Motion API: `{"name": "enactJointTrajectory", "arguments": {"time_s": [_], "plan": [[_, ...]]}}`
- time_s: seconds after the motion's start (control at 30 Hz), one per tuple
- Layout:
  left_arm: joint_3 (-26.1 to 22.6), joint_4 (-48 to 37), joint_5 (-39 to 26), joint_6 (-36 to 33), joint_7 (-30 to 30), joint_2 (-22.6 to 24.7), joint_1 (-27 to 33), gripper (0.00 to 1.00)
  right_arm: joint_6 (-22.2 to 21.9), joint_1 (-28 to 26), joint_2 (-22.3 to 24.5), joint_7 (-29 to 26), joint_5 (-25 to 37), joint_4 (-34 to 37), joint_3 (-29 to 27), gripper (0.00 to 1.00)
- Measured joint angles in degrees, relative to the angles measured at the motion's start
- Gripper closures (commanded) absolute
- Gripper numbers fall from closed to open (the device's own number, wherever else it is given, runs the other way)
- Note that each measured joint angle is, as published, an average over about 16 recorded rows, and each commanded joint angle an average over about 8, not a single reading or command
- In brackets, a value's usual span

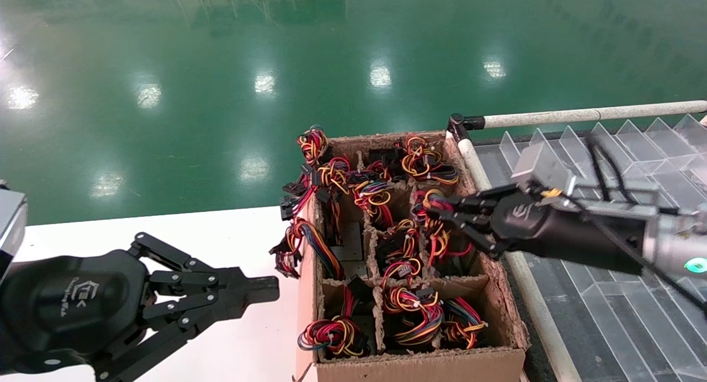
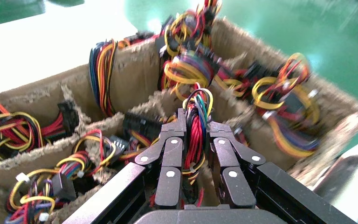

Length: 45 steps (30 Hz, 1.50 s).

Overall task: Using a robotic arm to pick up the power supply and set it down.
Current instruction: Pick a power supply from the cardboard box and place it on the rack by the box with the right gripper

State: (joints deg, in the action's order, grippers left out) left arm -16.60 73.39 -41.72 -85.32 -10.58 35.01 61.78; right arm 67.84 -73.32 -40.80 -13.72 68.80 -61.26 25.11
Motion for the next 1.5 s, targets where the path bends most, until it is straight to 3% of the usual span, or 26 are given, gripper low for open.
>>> {"name": "enactJointTrajectory", "arguments": {"time_s": [0.37, 0.73, 1.13, 1.5], "plan": [[0.0, 0.0, 0.0, 0.0, 0.0, 0.0, 0.0, 1.0, -0.4, -4.9, 3.1, -1.8, 0.4, -6.5, -1.9, 1.0], [-0.1, 0.0, 0.0, 0.0, 0.0, 0.0, 0.0, 1.0, 2.3, -17.8, 2.9, 0.4, 4.2, -8.6, -2.4, 1.0], [-0.1, 0.0, 0.1, 0.0, 0.1, 0.0, 0.0, 1.0, 5.8, -33.3, -0.3, 7.1, 13.5, -3.1, 0.3, 1.0], [-0.1, 0.0, 0.1, 0.1, 0.1, -0.1, 0.0, 1.0, 5.9, -41.6, -2.2, 13.4, 21.1, 6.7, 2.7, 1.0]]}}
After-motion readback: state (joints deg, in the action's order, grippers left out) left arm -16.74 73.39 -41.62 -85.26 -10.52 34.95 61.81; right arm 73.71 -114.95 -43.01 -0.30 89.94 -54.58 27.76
